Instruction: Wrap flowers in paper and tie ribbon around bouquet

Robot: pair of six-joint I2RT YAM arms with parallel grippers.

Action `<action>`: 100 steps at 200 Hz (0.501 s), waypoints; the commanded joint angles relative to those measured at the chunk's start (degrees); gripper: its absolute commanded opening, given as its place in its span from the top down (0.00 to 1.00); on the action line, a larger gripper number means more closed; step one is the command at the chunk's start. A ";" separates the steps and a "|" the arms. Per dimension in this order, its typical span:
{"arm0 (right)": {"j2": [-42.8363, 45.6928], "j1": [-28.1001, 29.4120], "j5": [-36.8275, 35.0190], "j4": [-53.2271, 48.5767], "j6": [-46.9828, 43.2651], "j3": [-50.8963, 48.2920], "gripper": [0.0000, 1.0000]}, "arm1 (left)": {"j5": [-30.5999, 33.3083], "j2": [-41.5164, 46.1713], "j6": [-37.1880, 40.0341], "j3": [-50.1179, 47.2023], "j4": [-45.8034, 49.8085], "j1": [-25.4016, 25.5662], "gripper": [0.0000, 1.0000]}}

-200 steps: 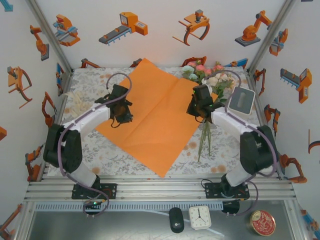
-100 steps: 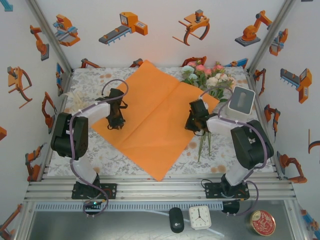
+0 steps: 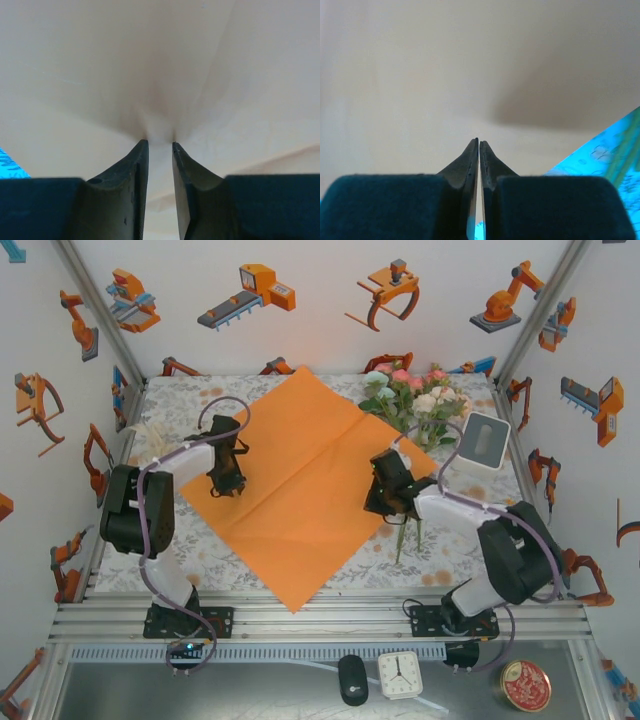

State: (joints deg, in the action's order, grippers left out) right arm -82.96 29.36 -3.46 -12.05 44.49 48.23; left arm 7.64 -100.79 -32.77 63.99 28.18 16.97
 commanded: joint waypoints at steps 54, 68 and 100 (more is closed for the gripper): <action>-16.86 -26.51 0.74 -5.88 -16.79 28.39 0.63 | -18.32 17.13 6.42 -6.08 -7.46 10.00 0.61; -22.20 -28.39 3.09 -5.49 -17.98 33.04 0.63 | -21.06 18.89 7.18 -8.15 -9.36 11.55 0.59; -33.03 -30.06 7.17 -5.59 -19.36 42.16 0.63 | -24.22 21.33 7.65 -11.07 -12.63 13.24 0.50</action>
State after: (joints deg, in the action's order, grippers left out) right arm -110.61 -0.32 -1.15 -15.31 28.38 84.62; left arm -11.42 -81.52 -27.53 54.54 18.98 29.54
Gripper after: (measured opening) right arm 0.368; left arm 0.462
